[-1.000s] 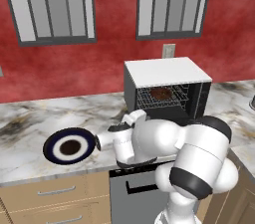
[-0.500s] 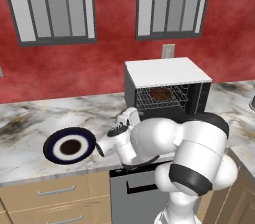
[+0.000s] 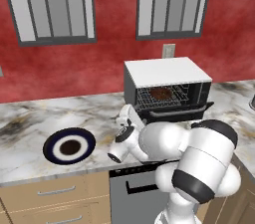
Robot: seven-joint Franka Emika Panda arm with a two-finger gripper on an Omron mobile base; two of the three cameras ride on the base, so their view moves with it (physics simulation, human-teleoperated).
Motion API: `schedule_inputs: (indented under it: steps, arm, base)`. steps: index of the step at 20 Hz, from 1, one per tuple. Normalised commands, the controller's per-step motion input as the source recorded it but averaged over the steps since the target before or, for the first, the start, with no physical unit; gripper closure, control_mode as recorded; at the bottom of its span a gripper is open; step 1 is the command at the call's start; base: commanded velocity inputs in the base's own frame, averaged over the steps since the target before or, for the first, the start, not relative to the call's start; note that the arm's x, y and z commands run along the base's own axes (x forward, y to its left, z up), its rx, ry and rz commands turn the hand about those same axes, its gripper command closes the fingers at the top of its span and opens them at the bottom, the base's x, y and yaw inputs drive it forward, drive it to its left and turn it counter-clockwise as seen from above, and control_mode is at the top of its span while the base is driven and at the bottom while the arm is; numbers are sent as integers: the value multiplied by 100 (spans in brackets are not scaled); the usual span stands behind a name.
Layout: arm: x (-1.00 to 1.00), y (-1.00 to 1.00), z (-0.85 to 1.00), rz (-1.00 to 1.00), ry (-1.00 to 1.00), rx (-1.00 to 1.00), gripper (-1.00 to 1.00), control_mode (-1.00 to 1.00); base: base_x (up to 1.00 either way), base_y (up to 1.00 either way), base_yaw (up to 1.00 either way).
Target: Pick up the bagel from the plate, place it on the toaster oven rack, close the door, and set the timer.
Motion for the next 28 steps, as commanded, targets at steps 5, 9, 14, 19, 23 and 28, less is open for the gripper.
schedule_inputs:
  steps: [5,9,14,19,23,28]
  arm:
    - [47,-16,35,43,-3,-15,-100,-100]
    - [42,-2,21,35,0,-19,-100,-100]
    - [53,0,16,26,2,-20,-100,-100]
    - [52,0,13,22,5,-21,-100,-100]
    - [-15,3,44,18,4,-22,-100,-100]
    - [-68,5,84,17,2,-20,-100,-100]
  base:
    - [0,0,0]
    - [0,0,0]
    - [0,0,0]
    - [0,0,0]
    - [0,0,0]
    - [0,0,0]
